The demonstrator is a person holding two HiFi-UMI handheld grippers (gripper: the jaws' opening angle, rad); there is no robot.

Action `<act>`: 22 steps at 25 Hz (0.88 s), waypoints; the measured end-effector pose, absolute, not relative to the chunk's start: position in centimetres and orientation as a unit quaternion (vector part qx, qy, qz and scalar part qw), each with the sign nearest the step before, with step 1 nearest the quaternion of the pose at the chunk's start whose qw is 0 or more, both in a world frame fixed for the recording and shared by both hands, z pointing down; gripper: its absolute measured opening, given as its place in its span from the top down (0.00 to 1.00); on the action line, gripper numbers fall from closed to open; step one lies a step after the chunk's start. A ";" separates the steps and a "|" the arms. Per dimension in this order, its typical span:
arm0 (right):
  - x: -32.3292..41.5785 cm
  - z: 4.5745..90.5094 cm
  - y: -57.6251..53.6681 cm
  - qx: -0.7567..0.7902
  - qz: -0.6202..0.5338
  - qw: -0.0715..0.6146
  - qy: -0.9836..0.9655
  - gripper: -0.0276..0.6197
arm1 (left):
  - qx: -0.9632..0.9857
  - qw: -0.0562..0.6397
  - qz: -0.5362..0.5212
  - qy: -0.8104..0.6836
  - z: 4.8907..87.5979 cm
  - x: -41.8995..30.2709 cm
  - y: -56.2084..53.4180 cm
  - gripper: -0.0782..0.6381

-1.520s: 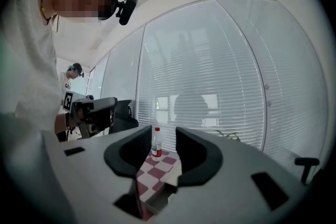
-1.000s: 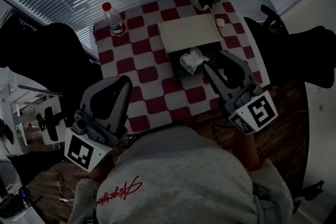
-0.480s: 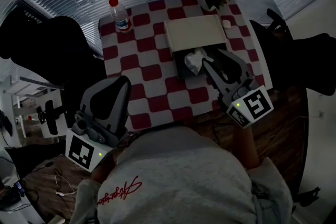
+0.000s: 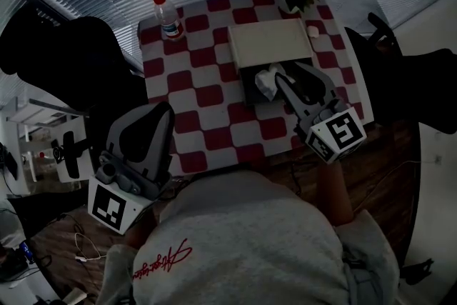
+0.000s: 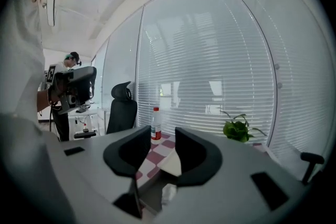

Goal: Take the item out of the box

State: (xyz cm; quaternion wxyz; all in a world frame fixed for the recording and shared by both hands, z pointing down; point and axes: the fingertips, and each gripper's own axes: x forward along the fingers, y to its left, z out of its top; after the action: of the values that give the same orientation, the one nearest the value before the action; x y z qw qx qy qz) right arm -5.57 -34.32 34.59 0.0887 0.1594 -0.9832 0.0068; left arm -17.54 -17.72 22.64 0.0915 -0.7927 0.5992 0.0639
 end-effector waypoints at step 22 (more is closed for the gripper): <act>-6.4 41.0 -35.9 0.145 0.016 0.166 -0.975 0.71 | -0.785 0.088 0.060 0.611 22.7 -17.8 -17.2 0.87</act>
State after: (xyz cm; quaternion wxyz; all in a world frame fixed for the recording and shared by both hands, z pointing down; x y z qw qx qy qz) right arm -6.37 -35.85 41.04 0.1662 0.1448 -0.9753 0.0158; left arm -17.84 -17.21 22.73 0.0880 -0.7847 0.6108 0.0595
